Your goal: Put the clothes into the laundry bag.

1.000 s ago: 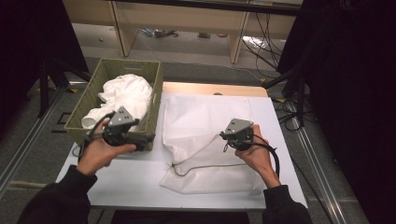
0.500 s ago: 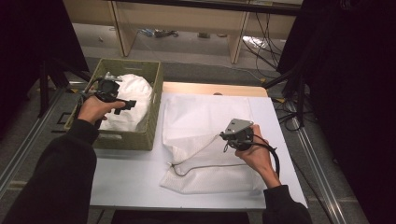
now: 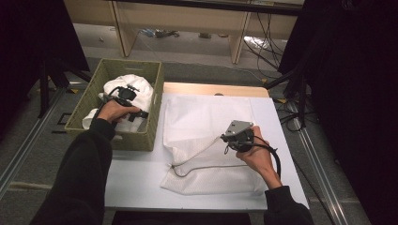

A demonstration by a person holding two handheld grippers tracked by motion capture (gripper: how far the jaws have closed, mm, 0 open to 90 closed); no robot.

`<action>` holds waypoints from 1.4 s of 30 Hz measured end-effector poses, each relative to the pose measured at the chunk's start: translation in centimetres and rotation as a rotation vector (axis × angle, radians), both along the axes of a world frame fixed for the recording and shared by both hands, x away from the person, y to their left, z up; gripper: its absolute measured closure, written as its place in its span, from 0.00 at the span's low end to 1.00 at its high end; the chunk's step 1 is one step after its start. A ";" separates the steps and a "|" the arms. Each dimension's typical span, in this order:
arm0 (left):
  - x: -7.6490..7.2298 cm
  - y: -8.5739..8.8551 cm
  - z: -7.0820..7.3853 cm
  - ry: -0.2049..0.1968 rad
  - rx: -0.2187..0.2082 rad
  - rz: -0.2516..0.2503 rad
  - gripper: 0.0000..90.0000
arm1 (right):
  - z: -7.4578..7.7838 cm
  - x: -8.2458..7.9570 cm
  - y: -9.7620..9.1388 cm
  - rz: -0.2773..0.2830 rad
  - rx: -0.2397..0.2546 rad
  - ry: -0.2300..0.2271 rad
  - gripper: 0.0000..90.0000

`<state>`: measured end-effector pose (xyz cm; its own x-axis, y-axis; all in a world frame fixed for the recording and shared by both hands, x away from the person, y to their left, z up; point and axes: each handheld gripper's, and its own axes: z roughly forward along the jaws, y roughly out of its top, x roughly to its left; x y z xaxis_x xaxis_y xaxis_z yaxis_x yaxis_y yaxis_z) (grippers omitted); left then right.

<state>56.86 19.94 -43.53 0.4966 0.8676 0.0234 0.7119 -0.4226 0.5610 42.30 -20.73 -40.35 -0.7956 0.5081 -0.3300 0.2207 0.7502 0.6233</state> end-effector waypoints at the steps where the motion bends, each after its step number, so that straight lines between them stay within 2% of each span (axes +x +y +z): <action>1: 0.1 -0.3 -0.3 -0.003 0.045 0.008 0.00 | 0.0 0.0 0.0 0.000 0.001 0.000 0.99; 2: 0.3 -0.1 -0.5 -0.007 0.057 0.022 0.00 | 0.0 0.0 0.0 -0.002 0.003 -0.001 0.99; 4: 0.8 0.8 -0.7 -0.029 0.072 0.097 0.08 | 0.0 0.0 0.0 0.010 -0.007 -0.004 0.99; 5: 0.8 0.8 -0.7 -0.029 0.072 0.097 0.11 | 0.0 0.0 0.0 0.010 -0.007 -0.004 0.99; 6: 1.1 1.3 -1.0 -0.036 0.118 0.146 0.09 | -0.1 0.0 0.1 0.012 -0.008 0.001 0.99; 8: 1.3 1.6 -1.2 -0.017 0.117 0.187 0.02 | -0.1 0.0 0.1 0.014 -0.006 -0.003 0.99; 9: 1.4 1.7 -1.1 -0.012 0.116 0.211 0.02 | -0.1 -0.1 0.1 0.014 -0.005 -0.002 0.99; 10: 1.4 1.7 -1.1 -0.012 0.116 0.211 0.02 | -0.1 -0.2 0.0 -0.009 0.001 0.010 0.99; 11: 1.4 1.9 -1.0 -0.014 0.125 0.231 0.02 | 0.0 0.0 -0.2 0.021 -0.018 -0.021 0.99; 12: 1.4 1.9 -1.0 -0.014 0.125 0.231 0.01 | 0.0 0.0 -0.2 0.021 -0.018 -0.021 0.99; 13: 1.5 2.0 -1.2 -0.022 0.116 0.223 0.01 | -0.1 0.0 -0.3 0.008 -0.002 0.002 0.99; 14: 1.5 2.1 -1.4 -0.007 0.104 0.231 0.00 | -0.2 0.1 -0.4 0.005 -0.001 0.003 0.99; 16: 1.7 2.2 -2.1 0.031 0.081 0.198 0.00 | -0.3 0.0 -0.5 0.001 -0.003 0.008 0.99; 17: 1.7 2.0 -2.4 0.044 0.083 0.176 0.00 | -0.3 0.0 -0.4 0.004 -0.003 0.009 0.99; 18: 1.7 2.0 -2.4 0.044 0.083 0.176 0.00 | -0.3 -0.2 -0.3 -0.016 0.006 0.018 0.99; 19: 1.6 1.6 -3.0 0.065 0.074 0.158 0.00 | -0.3 0.0 -0.3 0.005 -0.004 0.001 0.99; 21: 1.7 1.4 -3.2 0.062 0.087 0.163 0.00 | -0.3 0.0 -0.2 0.014 -0.004 0.010 0.99; 22: 1.8 1.3 -3.3 0.054 0.085 0.169 0.09 | -0.3 -0.2 -0.1 0.001 -0.008 0.018 0.99; 23: 1.6 1.4 -2.7 0.088 0.078 0.152 0.18 | -0.3 -0.2 -0.1 0.003 -0.007 0.015 0.99; 24: 1.6 1.4 -2.7 0.088 0.078 0.152 0.26 | -0.3 -0.2 -0.1 0.003 -0.007 0.015 0.99; 25: 1.5 1.6 -2.4 0.078 0.062 0.137 0.26 | -0.3 -0.2 -0.1 0.003 -0.006 0.014 0.99; 26: 1.4 1.8 -2.2 0.075 0.047 0.127 0.37 | -0.3 -0.3 -0.1 -0.006 0.001 0.018 0.99; 27: 1.1 2.1 -1.9 0.079 0.008 0.103 0.42 | -0.3 -0.4 -0.1 -0.014 0.006 0.024 0.99; 28: 0.8 2.4 -1.7 0.066 -0.019 0.064 0.49 | -0.3 0.0 -0.2 0.032 -0.010 -0.002 0.99; 29: 0.6 2.6 -1.6 0.066 -0.046 0.027 0.50 | -0.3 -0.1 -0.2 0.006 0.003 0.016 0.99; 30: 0.5 2.8 -1.5 0.063 -0.058 0.007 0.50 | -0.3 -0.1 -0.2 -0.005 0.007 0.012 0.99; 31: 0.5 2.9 -1.5 0.053 -0.060 0.009 0.49 | -0.3 0.0 -0.3 0.009 0.003 0.003 0.99; 32: 0.6 3.0 -1.6 0.051 -0.059 0.032 0.46 | -0.3 -0.1 -0.3 -0.008 0.008 0.016 0.99; 33: 0.7 2.9 -1.6 0.045 -0.050 0.058 0.42 | -0.3 -0.1 -0.3 0.002 -0.001 0.019 0.99; 34: 0.9 2.8 -1.6 0.038 -0.019 0.087 0.39 | -0.3 -0.1 -0.3 0.001 -0.002 0.021 0.99; 35: 0.9 2.4 -1.7 0.026 -0.007 0.111 0.33 | -0.4 0.0 -0.2 0.002 -0.004 0.019 0.99; 36: 0.9 2.4 -1.7 0.026 -0.007 0.111 0.28 | -0.3 0.0 -0.2 0.007 -0.005 0.015 0.99; 37: 1.1 2.0 -1.7 0.015 0.039 0.140 0.22 | -0.3 0.0 -0.2 0.010 -0.005 0.015 0.99; 38: 1.2 1.9 -1.7 0.020 0.027 0.172 0.18 | -0.3 -0.1 -0.2 0.005 -0.003 0.017 0.99; 39: 1.4 1.9 -1.6 0.014 -0.003 0.207 0.16 | -0.4 -0.1 -0.2 0.005 -0.002 0.028 0.99; 41: 1.5 1.8 -1.9 0.004 0.009 0.214 0.12 | -0.4 0.0 -0.3 0.008 -0.011 0.008 0.99; 42: 1.6 1.7 -2.2 0.009 0.014 0.211 0.10 | -0.4 0.1 -0.3 0.025 -0.009 0.013 0.99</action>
